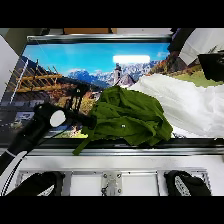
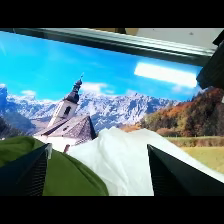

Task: Fold the clothes and pants, and hang the long-sleeved shirts on hangers.

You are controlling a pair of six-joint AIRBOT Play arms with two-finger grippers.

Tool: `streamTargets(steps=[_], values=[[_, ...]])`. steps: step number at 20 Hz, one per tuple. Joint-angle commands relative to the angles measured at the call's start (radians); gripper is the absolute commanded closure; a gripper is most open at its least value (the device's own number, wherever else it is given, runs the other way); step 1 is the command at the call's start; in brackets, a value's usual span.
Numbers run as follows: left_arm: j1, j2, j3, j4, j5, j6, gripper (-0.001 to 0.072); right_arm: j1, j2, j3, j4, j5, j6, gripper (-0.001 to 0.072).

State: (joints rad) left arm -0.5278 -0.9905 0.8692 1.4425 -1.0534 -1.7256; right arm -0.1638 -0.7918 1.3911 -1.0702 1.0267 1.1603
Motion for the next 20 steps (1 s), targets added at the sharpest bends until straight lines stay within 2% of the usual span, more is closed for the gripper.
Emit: streamTargets(steps=[1, 4, 5, 6, 8, 9, 10, 11, 17, 20], values=[[0.008, 0.037, -0.172, 0.050, 0.109, -0.022, 0.0094, 0.003, -0.029, -0.002, 0.000, 0.082, 0.022, 0.0064], [0.008, -0.041, -0.175, 0.046, 0.146, -0.022, 0.0094, 0.003, -0.035, -0.030, 0.000, 0.118, 0.022, 0.0065], [0.008, -0.077, -0.158, 0.045, 0.142, -0.022, 0.0094, 0.003, -0.035, -0.047, 0.000, 0.134, 0.022, 0.0096], [0.006, -0.108, -0.138, 0.044, 0.137, -0.022, 0.0095, 0.003, -0.035, -0.069, 0.000, 0.153, 0.021, 0.0179], [0.005, -0.155, -0.106, 0.037, 0.137, -0.022, 0.0124, 0.003, -0.035, -0.127, 0.000, 0.207, 0.021, 0.0204], [0.006, -0.172, -0.088, 0.029, 0.131, -0.022, 0.0383, 0.006, -0.035, -0.166, -0.001, 0.236, 0.022, 0.0205], [0.006, -0.184, -0.070, 0.031, 0.119, -0.021, 0.0603, 0.016, -0.035, -0.217, -0.018, 0.260, 0.022, 0.0205], [0.006, -0.190, -0.054, 0.031, 0.108, -0.018, 0.0693, 0.034, -0.035, -0.272, -0.048, 0.274, 0.025, 0.0205], [0.006, -0.190, 0.005, 0.030, 0.056, -0.018, 0.0692, 0.336, -0.036, -0.640, -0.323, 0.280, 0.287, 0.0206], [0.006, -0.190, 0.008, 0.030, 0.059, -0.018, 0.0693, 0.492, -0.036, -0.723, -0.352, 0.215, 0.401, 0.0206]])
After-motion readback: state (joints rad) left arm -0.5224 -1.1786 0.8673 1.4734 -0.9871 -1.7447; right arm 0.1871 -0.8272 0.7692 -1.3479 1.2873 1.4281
